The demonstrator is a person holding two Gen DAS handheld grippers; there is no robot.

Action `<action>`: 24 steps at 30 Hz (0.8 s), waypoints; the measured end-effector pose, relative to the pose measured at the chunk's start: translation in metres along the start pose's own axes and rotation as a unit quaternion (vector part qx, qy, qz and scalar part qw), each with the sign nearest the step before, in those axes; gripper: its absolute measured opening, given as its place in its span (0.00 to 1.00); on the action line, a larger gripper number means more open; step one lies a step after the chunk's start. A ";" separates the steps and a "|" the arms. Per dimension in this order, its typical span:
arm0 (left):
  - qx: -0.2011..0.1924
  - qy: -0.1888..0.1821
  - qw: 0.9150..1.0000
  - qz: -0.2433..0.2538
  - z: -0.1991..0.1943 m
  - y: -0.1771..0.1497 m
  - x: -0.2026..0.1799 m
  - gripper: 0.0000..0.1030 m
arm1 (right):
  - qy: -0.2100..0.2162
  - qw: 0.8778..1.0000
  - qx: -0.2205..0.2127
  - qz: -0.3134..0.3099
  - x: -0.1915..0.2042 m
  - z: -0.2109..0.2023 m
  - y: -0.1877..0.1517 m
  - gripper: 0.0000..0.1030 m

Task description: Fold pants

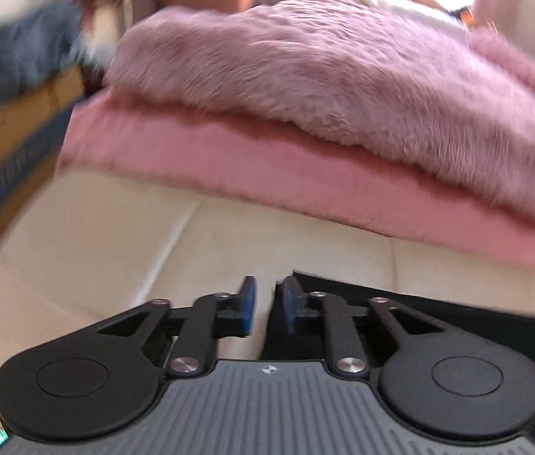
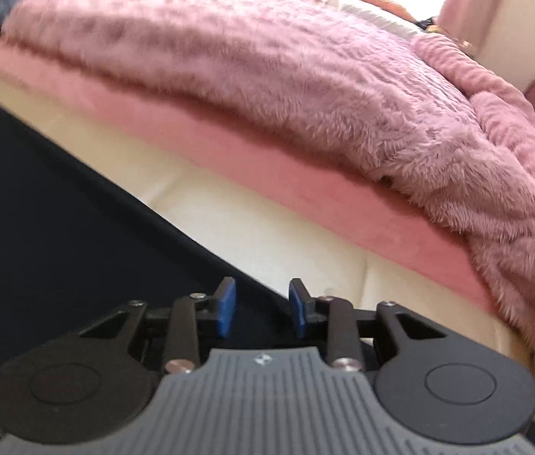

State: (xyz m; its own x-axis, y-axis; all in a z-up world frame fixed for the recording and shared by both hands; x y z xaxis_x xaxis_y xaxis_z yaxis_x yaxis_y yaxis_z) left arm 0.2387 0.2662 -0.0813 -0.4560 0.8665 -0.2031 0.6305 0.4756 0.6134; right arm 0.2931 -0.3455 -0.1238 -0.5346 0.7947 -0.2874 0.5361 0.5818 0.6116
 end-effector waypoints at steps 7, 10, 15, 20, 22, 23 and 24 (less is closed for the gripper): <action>0.041 -0.069 0.976 -0.200 -0.009 -0.036 0.050 0.55 | 0.017 0.995 -0.013 0.100 0.047 -0.025 -0.013 0.25; 0.066 -0.094 0.957 -0.265 0.001 -0.049 0.054 0.54 | 0.009 0.991 -0.009 0.134 0.062 -0.026 -0.018 0.25; 0.033 -0.092 0.954 -0.284 0.002 -0.062 0.036 0.41 | 0.008 0.985 -0.012 0.173 0.079 -0.030 -0.026 0.25; 0.014 -0.058 0.959 -0.277 0.003 -0.068 0.025 0.03 | 0.008 0.986 -0.004 0.169 0.092 -0.033 -0.030 0.25; 0.004 -0.049 0.961 -0.271 -0.002 -0.066 0.029 0.03 | 0.007 0.986 0.000 0.164 0.096 -0.036 -0.031 0.25; -0.001 -0.043 0.963 -0.268 -0.006 -0.063 0.033 0.03 | 0.007 0.987 0.002 0.163 0.098 -0.037 -0.031 0.25; -0.005 -0.036 0.963 -0.266 -0.009 -0.060 0.037 0.03 | 0.011 0.986 0.004 0.164 0.099 -0.038 -0.032 0.25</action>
Point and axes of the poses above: each gripper's, at about its wrist camera, not at the fingertips, and z roughly the way its jaws point, x to its left, y to its top, the point moved 1 cm from there along z, roughly the way its jaws point, and after that the axes turned 9 degrees about -z, right-handed, at the moved point
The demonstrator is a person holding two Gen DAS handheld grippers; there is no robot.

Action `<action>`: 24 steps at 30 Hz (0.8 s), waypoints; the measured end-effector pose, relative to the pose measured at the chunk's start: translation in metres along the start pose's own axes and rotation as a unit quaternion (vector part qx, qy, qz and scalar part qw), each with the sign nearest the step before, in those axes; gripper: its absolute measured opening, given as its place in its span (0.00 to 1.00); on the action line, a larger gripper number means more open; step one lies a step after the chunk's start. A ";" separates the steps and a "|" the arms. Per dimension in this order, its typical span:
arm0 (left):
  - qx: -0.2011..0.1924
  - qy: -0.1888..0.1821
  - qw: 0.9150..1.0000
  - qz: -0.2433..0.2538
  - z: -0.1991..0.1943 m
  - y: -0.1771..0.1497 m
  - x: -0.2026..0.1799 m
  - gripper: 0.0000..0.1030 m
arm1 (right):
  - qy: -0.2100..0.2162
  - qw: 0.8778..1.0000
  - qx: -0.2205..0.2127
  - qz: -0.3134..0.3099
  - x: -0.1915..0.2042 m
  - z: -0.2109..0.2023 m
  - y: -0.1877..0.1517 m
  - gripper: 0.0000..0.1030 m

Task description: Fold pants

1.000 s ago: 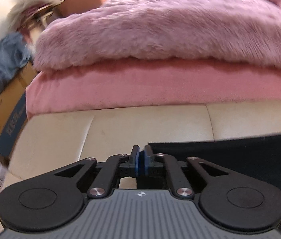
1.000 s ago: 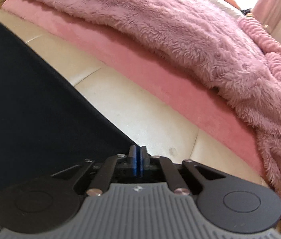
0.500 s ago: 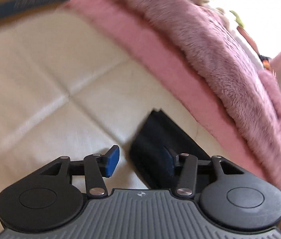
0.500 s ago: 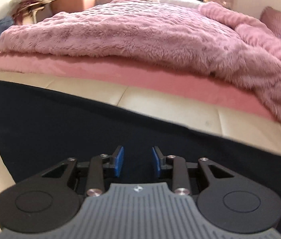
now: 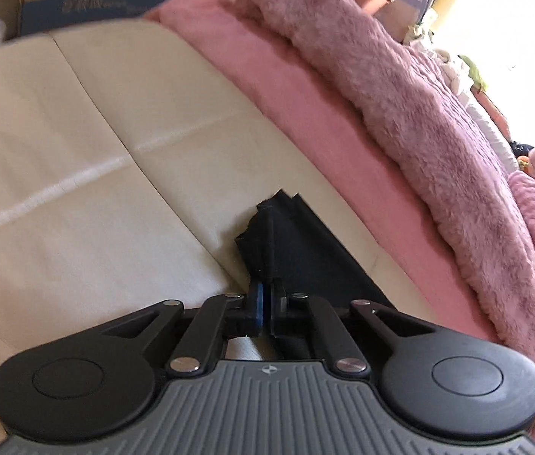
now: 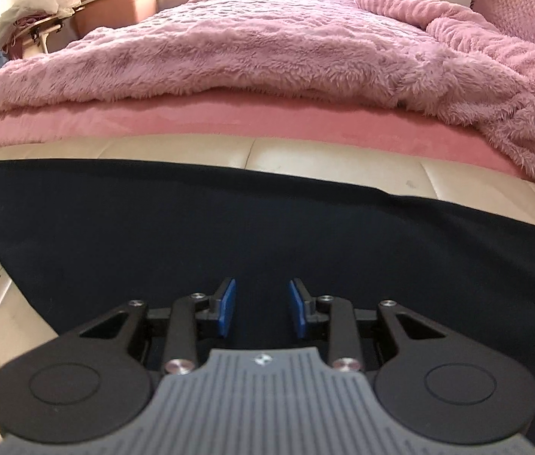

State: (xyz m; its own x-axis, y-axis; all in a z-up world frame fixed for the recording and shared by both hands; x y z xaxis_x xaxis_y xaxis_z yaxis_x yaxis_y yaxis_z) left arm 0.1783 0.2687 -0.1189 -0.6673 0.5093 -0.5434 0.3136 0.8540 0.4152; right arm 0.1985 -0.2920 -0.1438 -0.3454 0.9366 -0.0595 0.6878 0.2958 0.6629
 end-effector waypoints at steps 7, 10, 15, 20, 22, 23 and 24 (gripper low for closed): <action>-0.047 0.030 0.998 0.027 -0.044 0.041 0.018 0.02 | 0.056 0.998 0.014 -0.003 0.029 -0.001 -0.007 0.24; -0.063 0.003 0.996 0.057 -0.069 0.040 -0.002 0.02 | 0.067 0.998 0.008 -0.012 0.045 -0.002 -0.004 0.24; -0.090 -0.071 0.982 0.150 -0.114 0.000 -0.072 0.02 | 0.067 0.998 -0.003 -0.002 0.053 -0.012 0.002 0.24; -0.101 -0.120 0.951 0.265 -0.131 -0.071 -0.155 0.02 | 0.063 0.998 -0.012 0.014 0.042 -0.034 -0.001 0.24; -0.103 -0.131 0.934 0.315 -0.129 -0.105 -0.183 0.02 | 0.062 0.998 -0.014 0.024 0.035 -0.042 -0.004 0.24; -0.096 -0.138 0.926 0.337 -0.126 -0.125 -0.193 0.02 | 0.061 0.998 -0.016 0.031 0.030 -0.046 -0.007 0.24; -0.088 -0.142 0.918 0.360 -0.121 -0.148 -0.203 0.02 | 0.060 0.997 -0.016 0.036 0.027 -0.049 -0.009 0.24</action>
Point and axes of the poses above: each gripper's, at about its wrist camera, not at the fingertips, and z roughly the way its jaws point, x to its left, y to its top, the point moved 1 cm from there along z, roughly the way its jaws point, and after that the axes turned 9 degrees about -z, right-handed, at the moved point
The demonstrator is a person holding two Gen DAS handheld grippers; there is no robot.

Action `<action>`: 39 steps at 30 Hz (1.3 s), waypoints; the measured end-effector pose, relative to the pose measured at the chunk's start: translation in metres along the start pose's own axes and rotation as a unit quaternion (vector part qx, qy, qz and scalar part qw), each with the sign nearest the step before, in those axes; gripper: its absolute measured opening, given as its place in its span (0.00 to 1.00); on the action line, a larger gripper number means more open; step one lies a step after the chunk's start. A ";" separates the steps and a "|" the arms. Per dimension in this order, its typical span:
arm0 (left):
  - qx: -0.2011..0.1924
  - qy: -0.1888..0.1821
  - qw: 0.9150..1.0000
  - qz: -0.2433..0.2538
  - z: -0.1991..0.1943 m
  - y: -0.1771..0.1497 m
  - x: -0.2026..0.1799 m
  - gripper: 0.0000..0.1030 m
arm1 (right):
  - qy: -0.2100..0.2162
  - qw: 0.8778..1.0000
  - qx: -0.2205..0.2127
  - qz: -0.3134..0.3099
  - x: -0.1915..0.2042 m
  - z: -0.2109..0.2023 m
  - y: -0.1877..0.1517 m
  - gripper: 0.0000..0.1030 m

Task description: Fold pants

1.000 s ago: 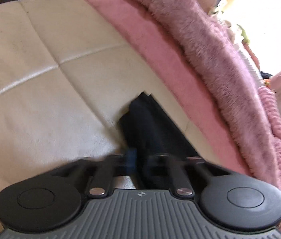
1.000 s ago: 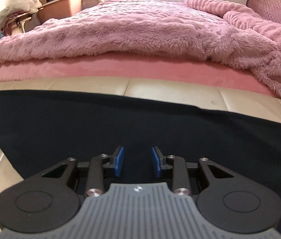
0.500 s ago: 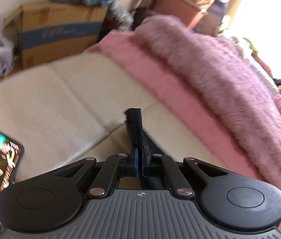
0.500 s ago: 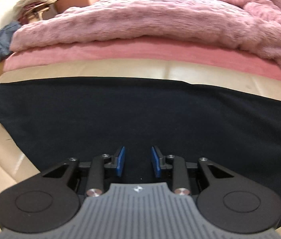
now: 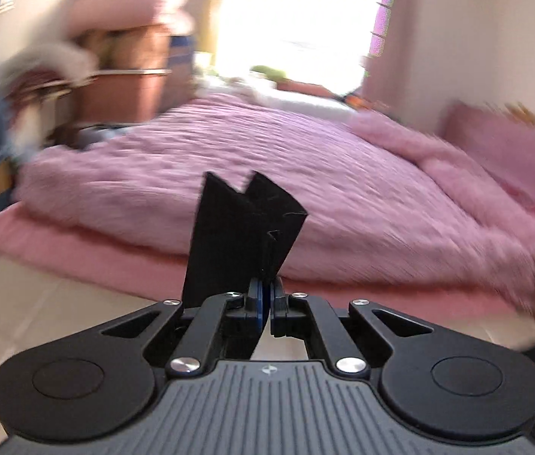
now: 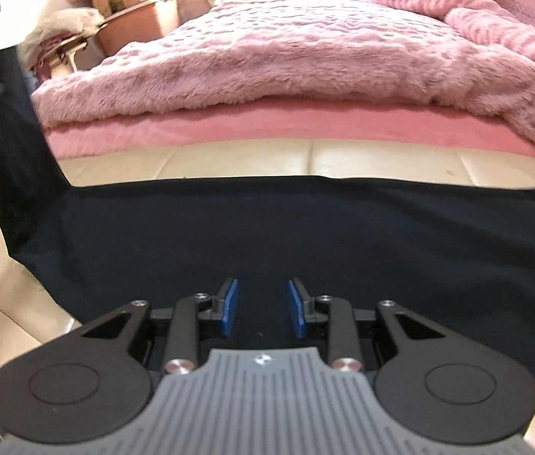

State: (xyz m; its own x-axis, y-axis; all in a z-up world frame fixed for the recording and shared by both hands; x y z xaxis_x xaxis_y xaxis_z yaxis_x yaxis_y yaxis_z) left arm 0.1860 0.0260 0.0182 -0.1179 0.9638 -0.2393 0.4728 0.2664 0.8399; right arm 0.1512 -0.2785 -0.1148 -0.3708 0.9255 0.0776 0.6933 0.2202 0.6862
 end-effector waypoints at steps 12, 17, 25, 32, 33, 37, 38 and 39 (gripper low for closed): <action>0.231 -0.057 0.964 0.118 0.073 -0.160 -0.083 0.12 | 0.013 0.998 0.007 0.055 -0.022 -0.023 -0.039 0.24; 0.233 -0.102 0.960 0.117 0.067 -0.151 -0.082 0.41 | 0.031 0.997 0.003 0.065 -0.017 -0.018 -0.045 0.24; 0.210 -0.108 0.946 0.223 0.056 -0.164 -0.093 0.54 | 0.047 0.998 -0.010 0.046 -0.001 -0.014 -0.033 0.24; 0.230 -0.116 0.949 0.181 0.061 -0.165 -0.079 0.22 | 0.053 0.998 -0.004 0.038 0.004 -0.007 -0.030 0.24; 0.238 -0.123 0.950 0.161 0.063 -0.161 -0.075 0.19 | 0.054 0.998 -0.005 0.035 0.005 -0.007 -0.030 0.24; 0.268 -0.142 0.949 0.084 0.071 -0.148 -0.059 0.07 | 0.061 0.998 -0.007 0.014 0.009 -0.002 -0.022 0.24; 0.274 -0.150 0.948 0.057 0.072 -0.144 -0.053 0.07 | 0.064 0.998 -0.006 0.008 0.010 0.000 -0.021 0.24; 0.277 -0.156 0.947 0.038 0.073 -0.141 -0.048 0.07 | 0.070 0.998 -0.005 0.003 0.012 0.003 -0.018 0.24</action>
Point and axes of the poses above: each gripper's, at about its wrist camera, not at the fingertips, and z roughly the way its jaws point, x to its left, y to its top, the point moved 1 cm from there along z, roughly the way its jaws point, and after that the axes turned 9 degrees about -z, right-handed, at the moved point
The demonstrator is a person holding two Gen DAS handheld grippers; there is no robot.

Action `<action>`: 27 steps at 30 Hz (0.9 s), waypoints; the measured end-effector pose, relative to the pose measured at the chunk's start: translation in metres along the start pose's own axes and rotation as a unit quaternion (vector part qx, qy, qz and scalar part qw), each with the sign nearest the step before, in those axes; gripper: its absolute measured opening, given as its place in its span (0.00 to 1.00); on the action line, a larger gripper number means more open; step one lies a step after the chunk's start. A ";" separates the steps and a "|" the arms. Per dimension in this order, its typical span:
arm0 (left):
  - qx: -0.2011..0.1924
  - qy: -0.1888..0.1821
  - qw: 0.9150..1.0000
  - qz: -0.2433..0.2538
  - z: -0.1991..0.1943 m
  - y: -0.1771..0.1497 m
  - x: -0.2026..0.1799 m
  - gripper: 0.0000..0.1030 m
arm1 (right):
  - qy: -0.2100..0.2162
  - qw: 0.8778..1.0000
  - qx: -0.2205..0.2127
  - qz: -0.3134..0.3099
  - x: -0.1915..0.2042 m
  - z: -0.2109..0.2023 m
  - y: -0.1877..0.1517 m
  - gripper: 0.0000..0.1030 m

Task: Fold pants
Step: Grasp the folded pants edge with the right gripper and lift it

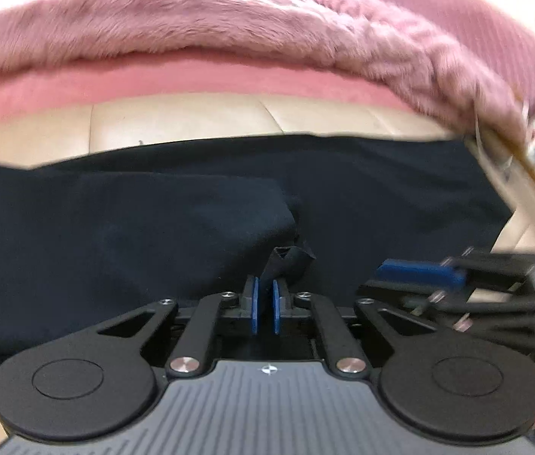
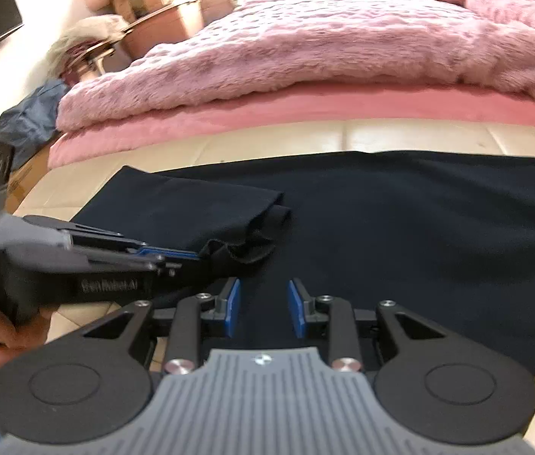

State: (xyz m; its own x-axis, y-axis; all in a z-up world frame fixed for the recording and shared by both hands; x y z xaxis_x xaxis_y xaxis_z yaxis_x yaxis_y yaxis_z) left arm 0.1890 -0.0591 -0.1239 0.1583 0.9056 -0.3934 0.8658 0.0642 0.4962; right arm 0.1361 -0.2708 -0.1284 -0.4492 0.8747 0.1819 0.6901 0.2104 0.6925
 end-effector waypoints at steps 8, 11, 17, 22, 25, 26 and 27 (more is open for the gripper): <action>0.019 -0.024 0.999 -0.034 0.003 0.005 0.010 0.15 | 0.001 1.000 0.012 -0.025 0.004 0.020 0.015 0.24; 0.014 -0.024 0.999 -0.021 0.005 0.003 0.004 0.30 | -0.013 0.999 0.023 -0.034 0.005 0.024 0.016 0.24; 0.004 -0.037 0.999 -0.034 0.003 0.004 0.008 0.07 | -0.014 0.999 0.022 -0.034 0.002 0.022 0.016 0.24; -0.036 -0.036 0.997 -0.055 -0.020 0.012 0.017 0.04 | 0.006 0.999 0.023 -0.046 0.007 0.026 0.023 0.25; -0.059 -0.037 0.996 -0.060 -0.040 0.021 0.023 0.04 | 0.024 0.999 0.029 -0.036 0.008 0.036 0.031 0.25; -0.066 -0.035 0.995 -0.059 -0.046 0.025 0.024 0.04 | 0.029 0.999 0.031 -0.031 0.008 0.041 0.033 0.26; -0.072 -0.035 0.995 -0.058 -0.051 0.028 0.024 0.04 | 0.036 0.998 0.037 -0.025 0.007 0.047 0.036 0.26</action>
State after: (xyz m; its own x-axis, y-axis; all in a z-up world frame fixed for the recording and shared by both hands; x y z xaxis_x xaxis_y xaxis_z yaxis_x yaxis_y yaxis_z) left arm 0.1927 -0.0140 -0.0801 0.0984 0.8576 -0.5048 0.8038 0.2306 0.5484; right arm 0.1840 -0.2364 -0.1352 -0.5226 0.8288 0.2000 0.7039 0.2871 0.6496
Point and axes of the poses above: each gripper's, at about its wrist camera, not at the fingertips, and z roughly the way its jaws point, x to its left, y to its top, the point moved 1 cm from there along z, roughly the way its jaws point, and after that the axes turned 9 degrees about -z, right-handed, at the moved point
